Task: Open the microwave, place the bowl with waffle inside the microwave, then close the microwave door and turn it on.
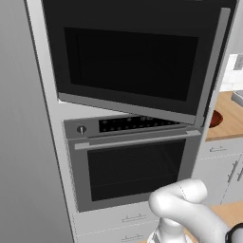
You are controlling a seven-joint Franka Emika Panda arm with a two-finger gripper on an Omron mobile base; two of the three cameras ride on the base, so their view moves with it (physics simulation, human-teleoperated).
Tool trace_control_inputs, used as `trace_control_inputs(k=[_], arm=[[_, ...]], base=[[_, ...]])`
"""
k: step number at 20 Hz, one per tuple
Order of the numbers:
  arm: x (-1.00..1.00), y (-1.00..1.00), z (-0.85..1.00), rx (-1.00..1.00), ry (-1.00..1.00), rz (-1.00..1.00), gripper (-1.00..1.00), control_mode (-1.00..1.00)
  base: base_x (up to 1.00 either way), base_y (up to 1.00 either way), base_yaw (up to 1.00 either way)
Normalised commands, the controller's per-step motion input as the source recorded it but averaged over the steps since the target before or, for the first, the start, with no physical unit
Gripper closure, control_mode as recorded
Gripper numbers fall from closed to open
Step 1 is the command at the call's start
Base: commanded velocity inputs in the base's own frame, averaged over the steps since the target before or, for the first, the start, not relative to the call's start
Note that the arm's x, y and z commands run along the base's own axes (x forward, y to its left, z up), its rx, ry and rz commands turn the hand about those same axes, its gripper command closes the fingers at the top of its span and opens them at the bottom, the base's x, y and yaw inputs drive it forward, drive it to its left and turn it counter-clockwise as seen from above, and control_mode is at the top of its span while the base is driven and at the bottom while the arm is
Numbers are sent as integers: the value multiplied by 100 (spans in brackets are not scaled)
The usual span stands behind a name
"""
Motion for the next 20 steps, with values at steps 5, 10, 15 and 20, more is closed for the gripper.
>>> trace_control_inputs(k=[5, 10, 15, 20], arm=[[54, 0, -40, -19, -18, -9, -100, -100], [57, 3, -17, -2, -8, -22, -100, -100], [41, 10, -3, 0, -4, -19, -100, -100], [25, 9, -7, 0, -9, -3, -100, -100]], base=[[0, 0, 0], [0, 0, 0], [0, 0, 0], [0, 0, 0]])
